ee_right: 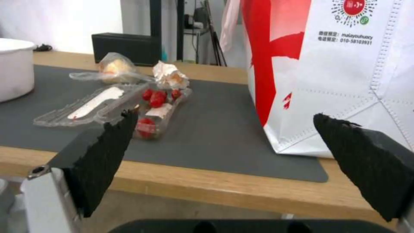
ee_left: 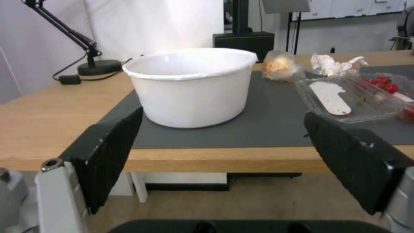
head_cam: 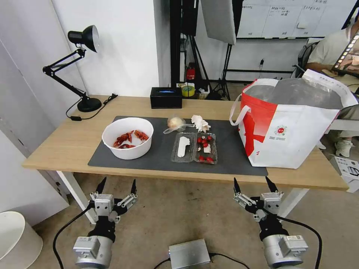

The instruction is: Pick up the trash from the table and place it into the takeout bag.

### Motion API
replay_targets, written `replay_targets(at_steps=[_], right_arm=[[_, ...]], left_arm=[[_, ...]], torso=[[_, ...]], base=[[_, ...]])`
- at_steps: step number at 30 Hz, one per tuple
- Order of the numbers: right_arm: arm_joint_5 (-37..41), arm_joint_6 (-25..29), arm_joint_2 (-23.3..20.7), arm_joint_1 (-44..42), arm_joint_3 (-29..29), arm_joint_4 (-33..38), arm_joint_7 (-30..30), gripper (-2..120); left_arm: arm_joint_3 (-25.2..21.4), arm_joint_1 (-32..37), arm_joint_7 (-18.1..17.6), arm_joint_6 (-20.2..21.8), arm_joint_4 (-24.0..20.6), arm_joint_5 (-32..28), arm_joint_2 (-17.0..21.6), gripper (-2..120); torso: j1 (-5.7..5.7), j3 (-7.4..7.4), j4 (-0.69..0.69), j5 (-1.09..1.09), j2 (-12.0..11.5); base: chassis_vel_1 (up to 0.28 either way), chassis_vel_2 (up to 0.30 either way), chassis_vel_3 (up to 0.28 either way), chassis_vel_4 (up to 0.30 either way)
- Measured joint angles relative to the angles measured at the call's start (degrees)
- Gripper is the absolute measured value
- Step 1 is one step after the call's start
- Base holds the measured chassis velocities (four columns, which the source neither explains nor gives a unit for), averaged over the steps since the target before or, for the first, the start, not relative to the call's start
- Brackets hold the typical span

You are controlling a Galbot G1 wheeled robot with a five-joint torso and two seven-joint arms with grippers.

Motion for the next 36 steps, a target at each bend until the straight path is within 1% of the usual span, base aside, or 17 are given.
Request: replay_targets(at_steps=[21,24,26,27,28,29,30,31,33,34,35,36], right_arm=[[0.0,0.0,0.0,0.0,0.0,0.0,0.0,100],[0.3,-0.2,-0.3,0.2,0.0,-0.1,0.1,100],[3.4,-2.5,-3.5,2.3,0.7,-1.1,0.8,100],[4.5,-3.3,-4.6,3.0,1.0,-1.5,1.0,100],[6.8,-5.1,-7.0,4.6,1.5,-2.3,1.6,100],[6.8,-5.1,-7.0,4.6,1.5,-2.3,1.6,100],[9.0,-6.8,-9.4,6.1,2.1,-3.0,2.2,100],[11.5,-8.6,-11.9,7.8,2.6,-3.8,2.8,100],[15.8,-11.9,-16.4,10.7,3.7,-5.3,3.9,100],[15.8,-11.9,-16.4,10.7,3.7,-5.3,3.9,100],[17.6,-13.1,-18.2,11.9,4.2,-5.8,4.3,100],[19.0,-13.3,-19.0,12.3,4.4,-5.9,4.1,100]], left_arm=[[0.0,0.0,0.0,0.0,0.0,-0.1,0.0,100],[0.3,-0.2,-0.8,0.0,0.3,-0.8,-0.1,100],[3.0,-1.8,-6.4,1.5,3.0,-6.4,-1.4,100],[3.7,-2.2,-8.0,1.9,3.7,-7.9,-1.8,100],[5.0,-2.9,-10.3,2.6,4.8,-10.3,-2.4,100],[5.0,-2.9,-10.3,2.6,4.8,-10.3,-2.4,100],[5.2,-3.3,-10.7,2.3,5.2,-12.0,-2.5,100],[4.8,-3.8,-9.8,0.7,5.2,-13.6,-2.2,100],[4.7,-3.7,-8.0,-0.7,5.0,-14.6,-1.8,100],[4.7,-3.7,-8.0,-0.7,5.0,-14.6,-1.8,100],[4.6,-3.5,-7.3,-1.4,4.6,-14.8,-1.7,100],[4.7,-3.2,-6.8,-1.7,4.2,-15.0,-1.6,100]], torso=[[0.0,0.0,0.0,0.0,0.0],[0.0,0.0,0.0,0.01,0.0],[-0.01,0.0,-0.02,-0.01,0.0],[0.0,0.0,-0.01,0.01,0.0],[0.0,0.0,-0.01,0.0,0.0],[0.0,0.0,-0.01,0.0,0.0],[0.0,0.01,0.0,0.0,0.0],[0.0,0.0,-0.02,0.04,0.0],[0.0,0.01,-0.01,0.0,0.0],[0.0,0.01,-0.01,0.0,0.0],[0.0,0.01,0.03,-0.01,0.0],[0.01,0.01,0.02,0.03,0.0]], base=[[0.0,0.0,0.0,0.0],[0.0,0.0,0.0,0.0],[0.0,0.0,0.0,0.0],[0.0,0.0,0.0,0.0],[0.0,0.0,0.0,0.0],[0.0,0.0,0.0,0.0],[0.0,0.0,0.0,0.0],[0.0,0.0,0.0,0.0],[0.0,0.0,0.0,0.0],[0.0,0.0,0.0,0.0],[0.0,0.0,0.0,0.0],[0.0,0.0,0.0,0.0]])
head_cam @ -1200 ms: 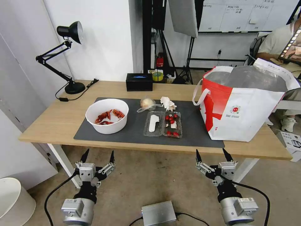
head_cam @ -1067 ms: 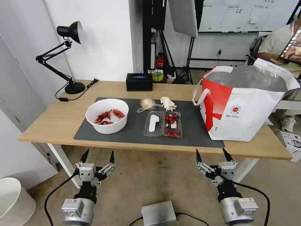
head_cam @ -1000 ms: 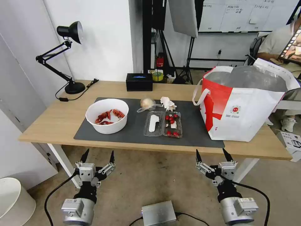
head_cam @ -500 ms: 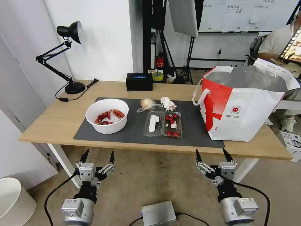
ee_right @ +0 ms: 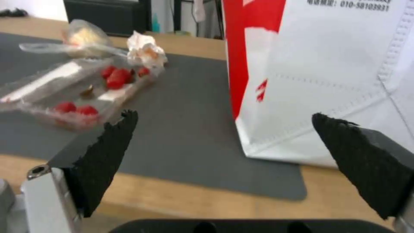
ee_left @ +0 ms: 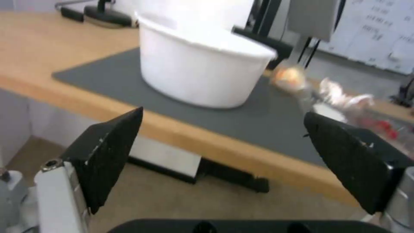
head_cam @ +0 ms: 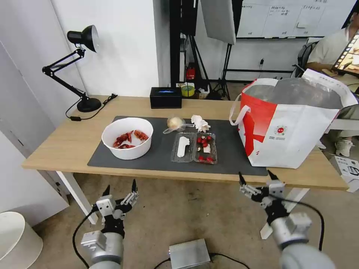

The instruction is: Pick up the trash from the table and place it into the takeout bag.

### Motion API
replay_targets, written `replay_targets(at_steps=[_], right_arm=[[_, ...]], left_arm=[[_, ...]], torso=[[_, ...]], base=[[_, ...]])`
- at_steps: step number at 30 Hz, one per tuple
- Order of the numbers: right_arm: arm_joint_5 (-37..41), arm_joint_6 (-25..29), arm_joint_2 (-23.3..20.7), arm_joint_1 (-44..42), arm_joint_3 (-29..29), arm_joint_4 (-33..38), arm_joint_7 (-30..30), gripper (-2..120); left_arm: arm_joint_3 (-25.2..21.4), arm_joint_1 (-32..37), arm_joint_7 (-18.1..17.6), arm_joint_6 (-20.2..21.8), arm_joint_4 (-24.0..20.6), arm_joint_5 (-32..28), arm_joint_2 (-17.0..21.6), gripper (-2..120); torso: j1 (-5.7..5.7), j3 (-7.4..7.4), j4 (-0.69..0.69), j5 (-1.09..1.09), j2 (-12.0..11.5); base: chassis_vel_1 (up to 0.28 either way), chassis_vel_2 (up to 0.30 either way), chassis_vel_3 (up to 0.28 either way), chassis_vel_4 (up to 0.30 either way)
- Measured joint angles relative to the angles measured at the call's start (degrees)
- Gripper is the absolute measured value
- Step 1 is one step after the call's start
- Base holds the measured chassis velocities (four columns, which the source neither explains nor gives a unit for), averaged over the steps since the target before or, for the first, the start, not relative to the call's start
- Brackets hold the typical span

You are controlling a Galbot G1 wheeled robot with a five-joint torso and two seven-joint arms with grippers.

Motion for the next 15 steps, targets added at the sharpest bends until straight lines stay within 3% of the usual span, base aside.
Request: replay_targets(at_steps=[10,15], right_arm=[[4.4,0.3,-0.8,-0.5,-0.3,3.4,-1.6,100],[4.7,0.8,-1.4,-0.7,-0.5,4.7,-2.3,100]], left_arm=[[1.4,-0.3,3.8,0.0,-1.1,-2.4,1.0,100],[5.0,-3.3,2.9,4.8,-0.1,-8.9,3.2,100]], torso=[[0.0,-0.01,-0.03,-0.02,0.0],[-0.01,-0.01,-0.02,-0.04,0.0]], base=[[0.0,0.0,0.0,0.0],[0.0,0.0,0.0,0.0]])
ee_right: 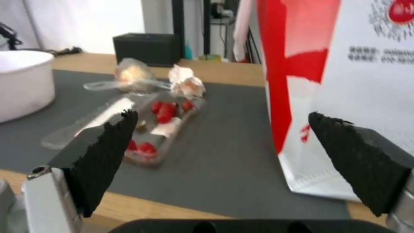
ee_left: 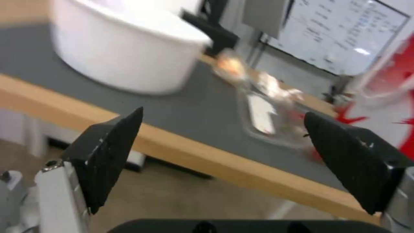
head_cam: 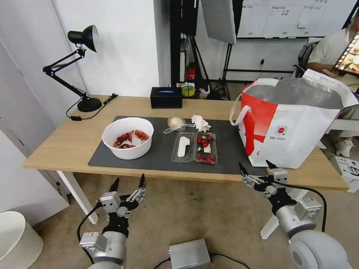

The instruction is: Pick up the trash from the table and place it into the takeout bag.

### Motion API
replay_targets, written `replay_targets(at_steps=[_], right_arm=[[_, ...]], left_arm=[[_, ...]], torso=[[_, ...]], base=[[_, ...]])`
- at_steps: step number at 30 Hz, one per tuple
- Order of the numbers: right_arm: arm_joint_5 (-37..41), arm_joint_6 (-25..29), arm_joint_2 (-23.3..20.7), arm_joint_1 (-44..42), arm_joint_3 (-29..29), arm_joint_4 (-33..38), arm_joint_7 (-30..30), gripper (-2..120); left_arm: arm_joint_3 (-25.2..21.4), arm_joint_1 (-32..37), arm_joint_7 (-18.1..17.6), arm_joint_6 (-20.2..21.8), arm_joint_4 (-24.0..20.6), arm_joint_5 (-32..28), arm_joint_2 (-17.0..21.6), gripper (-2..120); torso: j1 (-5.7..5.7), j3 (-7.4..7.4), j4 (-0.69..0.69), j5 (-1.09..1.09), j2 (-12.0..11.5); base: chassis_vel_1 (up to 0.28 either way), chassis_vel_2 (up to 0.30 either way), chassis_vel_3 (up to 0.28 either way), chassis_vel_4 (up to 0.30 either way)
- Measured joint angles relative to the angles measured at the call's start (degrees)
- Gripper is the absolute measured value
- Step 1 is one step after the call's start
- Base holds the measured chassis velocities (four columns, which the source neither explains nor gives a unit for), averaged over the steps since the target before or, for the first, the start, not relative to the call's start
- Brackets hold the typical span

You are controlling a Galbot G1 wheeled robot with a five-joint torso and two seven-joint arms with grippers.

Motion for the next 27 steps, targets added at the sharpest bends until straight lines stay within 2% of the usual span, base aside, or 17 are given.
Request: replay_targets(at_steps=[2,6,7,10,11,14,15,18,19,22,23,27], right_arm=[[0.1,0.1,-0.2,-0.1,0.1,0.2,-0.2,100],[1.5,0.5,-1.8,0.3,0.3,0.4,-0.7,100],[1.5,0.5,-1.8,0.3,0.3,0.4,-0.7,100],[2.8,1.4,-2.7,0.4,0.7,0.4,-1.2,100],[2.8,1.4,-2.7,0.4,0.7,0.4,-1.2,100],[3.6,2.5,-3.1,0.9,0.9,-0.4,-1.7,100],[3.6,2.5,-3.1,0.9,0.9,-0.4,-1.7,100],[3.9,3.3,-3.4,1.6,0.8,-1.4,-2.2,100],[3.9,3.3,-3.4,1.6,0.8,-1.4,-2.2,100],[4.2,3.4,-3.8,2.6,0.7,-2.5,-2.2,100],[4.2,3.4,-3.8,2.6,0.7,-2.5,-2.2,100],[4.3,3.4,-3.9,3.4,0.7,-3.7,-2.2,100]], left_arm=[[0.9,-0.9,-0.7,1.3,0.1,-2.0,0.4,100],[3.8,-3.5,-3.8,5.5,-0.2,-10.6,0.8,100],[3.8,-3.5,-3.8,5.5,-0.2,-10.6,0.8,100],[6.3,-5.3,-7.5,7.9,-0.9,-18.1,0.6,100],[6.3,-5.3,-7.5,7.9,-0.9,-18.1,0.6,100],[8.5,-8.0,-11.7,10.3,-1.7,-27.0,0.4,100],[8.5,-8.0,-11.7,10.3,-1.7,-27.0,0.4,100],[10.2,-11.6,-15.1,11.8,-1.3,-34.4,0.1,100],[10.2,-11.6,-15.1,11.8,-1.3,-34.4,0.1,100],[11.7,-16.8,-18.4,12.4,1.6,-39.4,-0.3,100],[11.7,-16.8,-18.4,12.4,1.6,-39.4,-0.3,100],[13.0,-22.6,-22.4,12.4,5.0,-43.9,-1.0,100]], torso=[[0.0,0.0,-0.01,0.0,0.0],[0.0,0.0,0.0,0.01,0.0],[0.0,0.0,0.0,0.01,0.0],[0.0,0.0,0.0,0.01,0.0],[0.0,0.0,0.0,0.01,0.0],[0.0,0.0,0.0,0.02,0.0],[0.0,0.0,0.0,0.02,0.0],[0.0,0.0,0.0,0.02,0.0],[0.0,0.0,0.0,0.02,0.0],[0.0,0.0,0.0,0.01,0.0],[0.0,0.0,0.0,0.01,0.0],[0.0,0.0,0.0,0.02,0.0]], base=[[0.0,0.0,0.0,0.0],[0.0,0.0,0.0,0.0],[0.0,0.0,0.0,0.0],[0.0,0.0,0.0,0.0],[0.0,0.0,0.0,0.0],[0.0,0.0,0.0,0.0],[0.0,0.0,0.0,0.0],[0.0,0.0,0.0,0.0],[0.0,0.0,0.0,0.0],[0.0,0.0,0.0,0.0],[0.0,0.0,0.0,0.0],[0.0,0.0,0.0,0.0]])
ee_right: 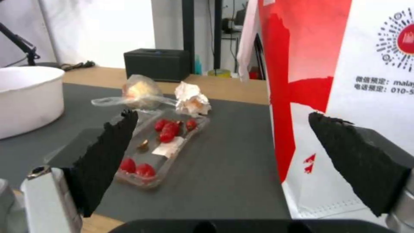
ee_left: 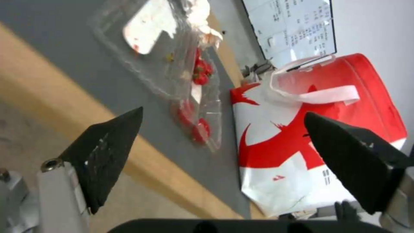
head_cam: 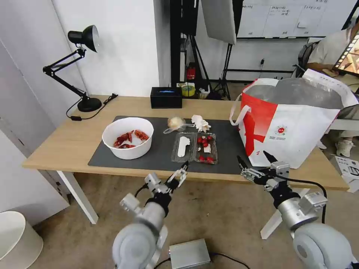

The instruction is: Pick up the trash from the table and place it into the takeout bag.

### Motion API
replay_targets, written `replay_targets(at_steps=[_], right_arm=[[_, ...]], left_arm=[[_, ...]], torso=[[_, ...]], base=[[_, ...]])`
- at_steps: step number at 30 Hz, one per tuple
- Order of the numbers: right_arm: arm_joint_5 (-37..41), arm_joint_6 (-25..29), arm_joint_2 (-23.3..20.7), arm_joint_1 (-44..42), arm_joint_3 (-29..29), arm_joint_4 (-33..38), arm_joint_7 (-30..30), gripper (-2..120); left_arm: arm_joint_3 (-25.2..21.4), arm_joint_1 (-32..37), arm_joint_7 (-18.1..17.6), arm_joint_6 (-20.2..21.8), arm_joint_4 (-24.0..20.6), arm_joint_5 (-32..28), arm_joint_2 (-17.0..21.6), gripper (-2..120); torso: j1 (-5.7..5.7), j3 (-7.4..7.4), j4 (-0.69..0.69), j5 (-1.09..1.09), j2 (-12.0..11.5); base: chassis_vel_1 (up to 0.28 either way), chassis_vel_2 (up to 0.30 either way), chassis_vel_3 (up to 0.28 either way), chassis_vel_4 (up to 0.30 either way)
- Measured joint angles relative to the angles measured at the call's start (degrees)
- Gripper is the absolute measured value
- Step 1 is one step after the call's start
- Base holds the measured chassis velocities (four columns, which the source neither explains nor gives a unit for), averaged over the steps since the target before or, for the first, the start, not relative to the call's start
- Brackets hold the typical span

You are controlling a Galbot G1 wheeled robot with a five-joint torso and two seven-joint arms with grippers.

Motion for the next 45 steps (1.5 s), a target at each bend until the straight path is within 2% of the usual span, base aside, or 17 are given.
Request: replay_targets(at_steps=[2,5,6,9,14,24,31,45], right_arm=[[0.0,0.0,0.0,0.2,0.0,-0.4,0.0,100],[0.1,0.0,0.0,0.8,0.0,-1.3,0.0,100],[0.1,0.0,0.0,0.8,0.0,-1.3,0.0,100],[0.1,0.0,0.3,1.2,0.0,-2.3,0.0,99],[0.0,0.0,0.8,1.3,0.0,-2.7,0.1,99],[-0.1,0.4,0.5,2.2,0.0,-3.8,0.1,99],[0.0,0.7,0.4,2.5,0.3,-4.4,0.3,99],[-0.1,1.0,1.2,2.4,0.3,-4.9,0.3,99]], left_arm=[[0.4,-1.6,-0.9,0.0,1.0,-0.6,-0.2,100],[1.2,-5.7,-4.8,-0.5,3.7,-2.7,-1.0,100],[1.2,-5.7,-4.8,-0.5,3.7,-2.7,-1.0,100],[1.6,-8.3,-9.6,-0.4,5.9,-3.8,-2.3,100],[1.6,-8.9,-12.3,0.1,6.5,-4.4,-2.6,100],[1.2,-12.8,-14.2,-0.2,9.8,-5.4,-5.3,100],[1.2,-13.4,-14.5,-0.1,11.0,-5.7,-5.1,100],[1.9,-14.6,-12.3,-0.1,13.6,-5.3,-3.8,100]], torso=[[0.0,0.0,0.0,0.0,0.0],[0.01,0.0,0.0,0.0,0.0],[0.01,0.0,0.0,0.0,0.0],[0.0,0.0,-0.01,-0.01,0.0],[0.01,0.0,0.0,0.0,0.0],[0.0,0.0,0.0,0.0,0.0],[0.0,0.0,0.0,0.0,0.0],[-0.01,-0.01,0.0,-0.01,0.0]], base=[[0.0,0.0,0.0,0.0],[0.0,0.0,0.0,0.0],[0.0,0.0,0.0,0.0],[0.0,0.0,0.0,0.0],[0.0,0.0,0.0,0.0],[0.0,0.0,0.0,0.0],[0.0,0.0,0.0,0.0],[0.0,0.0,0.0,0.0]])
